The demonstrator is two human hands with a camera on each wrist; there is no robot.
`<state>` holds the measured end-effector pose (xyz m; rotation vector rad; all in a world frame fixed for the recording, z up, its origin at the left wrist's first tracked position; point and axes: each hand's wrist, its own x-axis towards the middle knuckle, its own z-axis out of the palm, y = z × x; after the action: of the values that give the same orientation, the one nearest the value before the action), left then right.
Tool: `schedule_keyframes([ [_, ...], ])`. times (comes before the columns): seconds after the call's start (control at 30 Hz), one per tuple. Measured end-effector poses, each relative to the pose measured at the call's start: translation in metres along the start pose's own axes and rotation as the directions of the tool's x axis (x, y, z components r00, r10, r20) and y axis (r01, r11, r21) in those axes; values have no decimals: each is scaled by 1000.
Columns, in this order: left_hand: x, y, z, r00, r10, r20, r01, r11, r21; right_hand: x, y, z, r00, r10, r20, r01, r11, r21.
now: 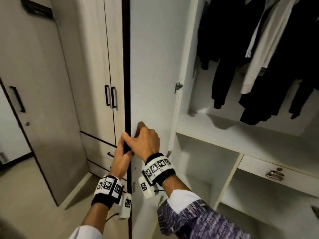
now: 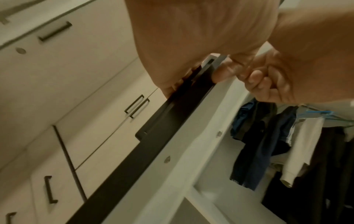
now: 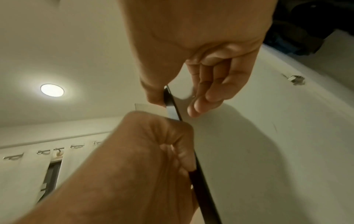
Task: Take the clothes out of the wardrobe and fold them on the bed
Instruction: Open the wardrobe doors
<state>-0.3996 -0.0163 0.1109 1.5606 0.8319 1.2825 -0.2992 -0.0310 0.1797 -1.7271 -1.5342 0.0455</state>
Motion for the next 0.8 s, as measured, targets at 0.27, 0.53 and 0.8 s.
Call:
schedule_keyframes([
  [0.27, 50, -24, -41, 987, -13, -163, 30, 994, 102, 30, -34, 51, 999, -34, 23, 35, 999, -18],
  [0.53, 41, -44, -20, 967, -34, -252, 49, 997, 55, 22, -13, 31, 993, -72, 96, 71, 997, 14],
  [0.8, 2, -48, 10, 879, 36, -475, 74, 975, 211, -14, 62, 20, 982, -99, 163, 92, 995, 49],
])
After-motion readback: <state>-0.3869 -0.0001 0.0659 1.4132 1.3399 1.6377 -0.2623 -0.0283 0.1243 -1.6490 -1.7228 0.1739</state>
